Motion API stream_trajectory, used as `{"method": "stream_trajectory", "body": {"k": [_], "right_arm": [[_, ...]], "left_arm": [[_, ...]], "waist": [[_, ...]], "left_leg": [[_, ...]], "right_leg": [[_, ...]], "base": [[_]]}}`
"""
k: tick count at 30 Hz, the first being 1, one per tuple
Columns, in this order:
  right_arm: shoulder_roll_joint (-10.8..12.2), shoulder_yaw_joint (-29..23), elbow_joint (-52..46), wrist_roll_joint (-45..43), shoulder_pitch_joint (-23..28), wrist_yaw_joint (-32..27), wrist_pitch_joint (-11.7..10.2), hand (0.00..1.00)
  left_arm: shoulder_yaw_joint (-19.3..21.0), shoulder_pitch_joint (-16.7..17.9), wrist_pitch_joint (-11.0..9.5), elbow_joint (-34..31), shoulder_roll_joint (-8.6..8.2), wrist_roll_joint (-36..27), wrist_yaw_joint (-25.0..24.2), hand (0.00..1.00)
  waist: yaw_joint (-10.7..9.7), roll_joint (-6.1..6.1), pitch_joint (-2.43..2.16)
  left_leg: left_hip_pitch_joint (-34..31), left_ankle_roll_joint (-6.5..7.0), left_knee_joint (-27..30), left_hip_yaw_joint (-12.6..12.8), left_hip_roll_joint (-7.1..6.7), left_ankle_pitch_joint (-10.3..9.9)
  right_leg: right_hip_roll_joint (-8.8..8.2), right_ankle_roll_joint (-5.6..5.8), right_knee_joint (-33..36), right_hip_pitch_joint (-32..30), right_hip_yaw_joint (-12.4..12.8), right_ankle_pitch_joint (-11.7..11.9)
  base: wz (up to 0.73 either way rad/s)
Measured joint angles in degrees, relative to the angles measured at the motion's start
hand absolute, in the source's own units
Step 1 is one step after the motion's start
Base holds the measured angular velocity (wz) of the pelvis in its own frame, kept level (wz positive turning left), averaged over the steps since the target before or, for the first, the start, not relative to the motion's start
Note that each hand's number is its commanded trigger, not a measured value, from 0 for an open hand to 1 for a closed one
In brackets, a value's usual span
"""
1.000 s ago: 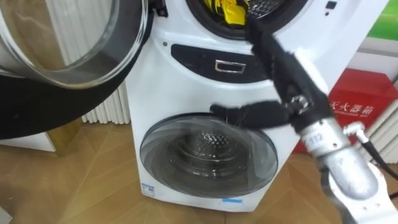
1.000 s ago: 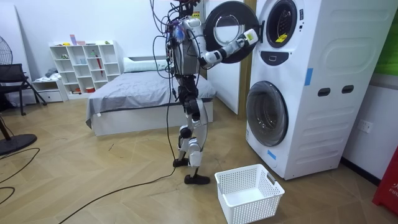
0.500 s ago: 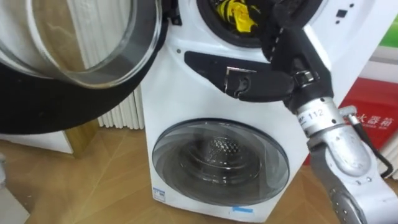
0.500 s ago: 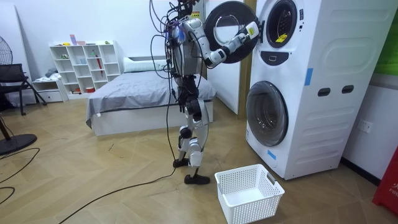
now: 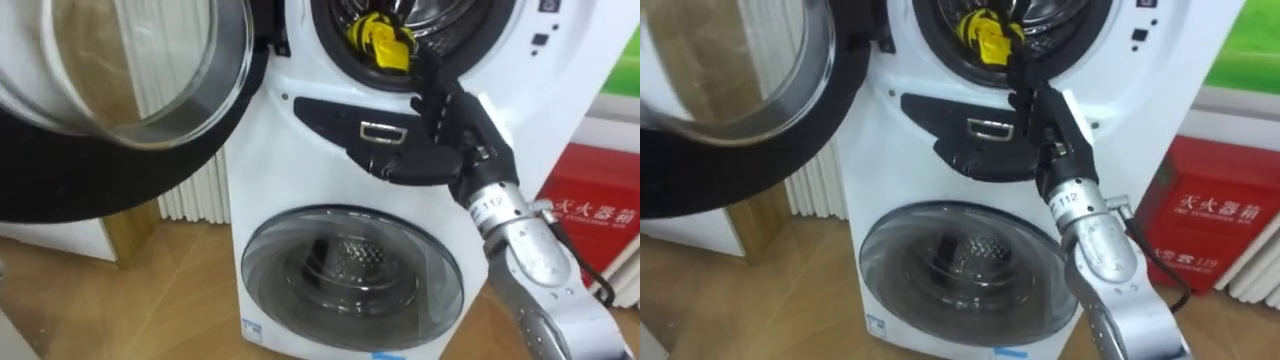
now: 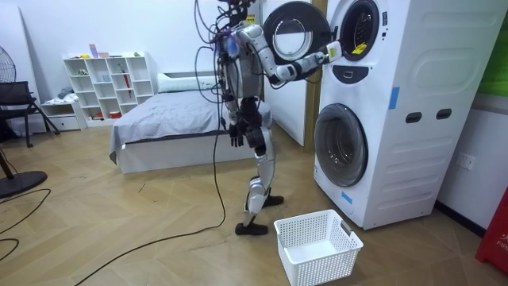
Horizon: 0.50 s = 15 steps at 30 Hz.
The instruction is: Pick clothes from washing machine
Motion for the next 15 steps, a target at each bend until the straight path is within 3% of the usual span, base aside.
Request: {"method": "stream_trajectory", "body": {"k": [1, 4, 6, 8, 10, 12, 14, 15], "right_arm": [[-0.1, 0.0, 0.0, 0.1, 0.0, 0.0, 0.0, 0.00], [-0.3, -0.1, 0.0, -0.6, 0.0, -0.3, 0.1, 0.00], [-1.2, -0.2, -2.0, -0.9, 0.3, -1.6, -0.1, 0.00], [-1.8, -0.8, -1.9, -1.9, 0.6, -2.6, -0.5, 0.00], [-2.5, -1.0, -2.1, -3.6, 0.9, -2.9, -1.4, 0.00], [-2.7, -1.8, -2.9, -5.1, 2.7, -2.9, -2.5, 0.00], [-2.6, -1.8, -3.9, -5.5, 3.8, -3.5, -2.7, 0.00], [-2.7, -2.1, -3.9, -5.8, 4.5, -3.5, -2.7, 0.00]], "left_arm": [[0.0, -0.2, -0.1, 0.0, 0.00, 0.0, -0.1, 0.00], [0.1, -1.1, -0.3, -0.3, -0.40, 0.0, -1.0, 0.00], [0.0, -1.8, -0.4, -0.5, -0.41, -0.7, -0.9, 0.00], [0.0, -2.6, -0.1, -0.5, 0.09, -1.0, -0.9, 0.00], [0.0, -4.4, -0.2, -0.4, 0.61, -1.2, -0.6, 0.00], [0.0, -6.7, -0.2, -0.4, 1.01, -2.1, -0.5, 0.00], [-0.2, -8.1, -0.3, -1.4, 1.26, -2.1, -0.5, 0.00], [-0.7, -8.5, -0.5, -2.1, 1.28, -2.1, -0.4, 0.00]], "waist": [[-0.2, -0.34, -0.05], [-1.2, -1.06, -0.24], [-1.9, -0.46, 0.21], [-3.7, -0.53, 0.45], [-4.2, -0.92, 0.74], [-4.7, -0.78, 0.85], [-4.8, -0.33, 0.97], [-5.3, 0.97, 1.31]], "left_leg": [[0.3, 0.47, -0.2, 0.3, -0.38, 0.3], [1.5, 1.78, 2.1, 1.5, -2.59, -2.5], [2.4, 2.75, 4.3, 2.6, -4.13, -5.8], [3.5, 3.65, 4.7, 3.7, -5.66, -6.7], [5.8, 4.48, 3.1, 4.8, -6.67, -7.6], [7.7, 5.58, 3.1, 6.2, -7.47, -9.7], [8.8, 6.20, 3.5, 6.6, -7.45, -11.3], [9.8, 6.62, 3.3, 6.4, -6.73, -11.7]], "right_leg": [[-0.33, 0.28, -0.5, 0.4, 0.0, -0.1], [-2.86, 2.09, -2.5, 3.5, -0.1, -0.5], [-4.88, 4.06, -0.3, 4.6, 1.0, -1.7], [-6.74, 5.16, 3.6, 4.1, 1.3, -2.3], [-8.93, 5.91, 9.6, 2.4, 1.3, -2.8], [-10.72, 7.60, 16.9, -0.1, 1.4, -1.7], [-11.29, 8.29, 20.6, -1.5, 1.4, 0.2], [-10.72, 8.14, 21.9, -2.3, 1.4, 2.4]], "base": [[0.00], [0.00], [-0.05], [-0.10], [-0.11], [-0.26], [-0.33], [-0.22]]}}
